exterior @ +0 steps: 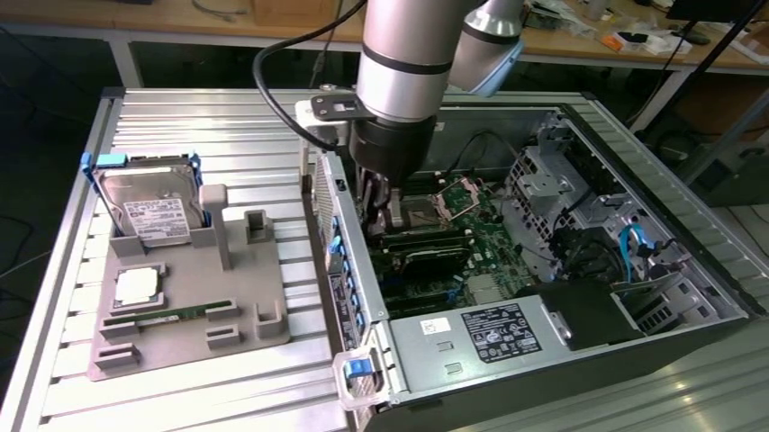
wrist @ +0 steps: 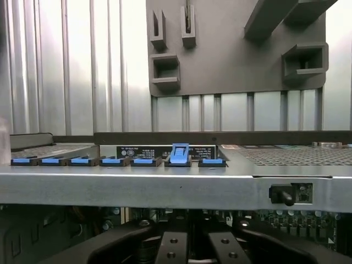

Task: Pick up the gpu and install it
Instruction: 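Press down on the gpu until it lock into place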

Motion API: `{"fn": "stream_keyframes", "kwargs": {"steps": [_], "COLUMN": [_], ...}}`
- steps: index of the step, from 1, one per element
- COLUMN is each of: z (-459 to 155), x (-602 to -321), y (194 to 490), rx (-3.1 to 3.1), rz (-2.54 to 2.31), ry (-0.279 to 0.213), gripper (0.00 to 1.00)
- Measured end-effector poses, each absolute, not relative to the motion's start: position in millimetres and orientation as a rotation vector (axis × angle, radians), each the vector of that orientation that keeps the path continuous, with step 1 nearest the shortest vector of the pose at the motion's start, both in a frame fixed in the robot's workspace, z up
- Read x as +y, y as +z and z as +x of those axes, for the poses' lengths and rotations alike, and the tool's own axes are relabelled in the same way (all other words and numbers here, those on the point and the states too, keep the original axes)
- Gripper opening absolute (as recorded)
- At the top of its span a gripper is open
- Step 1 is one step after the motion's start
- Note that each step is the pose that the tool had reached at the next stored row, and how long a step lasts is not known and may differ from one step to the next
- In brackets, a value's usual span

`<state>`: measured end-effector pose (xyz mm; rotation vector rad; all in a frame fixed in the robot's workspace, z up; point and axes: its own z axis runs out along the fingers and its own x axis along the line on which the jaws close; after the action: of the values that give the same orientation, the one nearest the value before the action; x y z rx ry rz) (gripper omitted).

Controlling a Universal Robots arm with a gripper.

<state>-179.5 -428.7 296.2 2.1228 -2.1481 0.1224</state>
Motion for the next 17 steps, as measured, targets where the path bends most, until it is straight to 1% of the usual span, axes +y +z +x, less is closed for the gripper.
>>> {"fn": "stream_keyframes", "kwargs": {"steps": [1, 3, 9, 13, 15, 17], "z": [-179.5, -179.3, -178.3, -170.0, -169.9, -169.8], "x": [-428.7, -428.8, -428.7, -428.1, -427.0, -424.3], "y": [296.1, 296.0, 296.2, 296.0, 296.7, 299.0], "rx": [-2.137, -2.129, -2.129, -2.118, -2.111, -2.097], "rz": [2.112, 2.105, 2.104, 2.096, 2.088, 2.074], "ry": [0.135, 0.143, 0.143, 0.132, 0.141, 0.167], "gripper": [0.11, 0.11, 0.11, 0.11, 0.11, 0.11]}}
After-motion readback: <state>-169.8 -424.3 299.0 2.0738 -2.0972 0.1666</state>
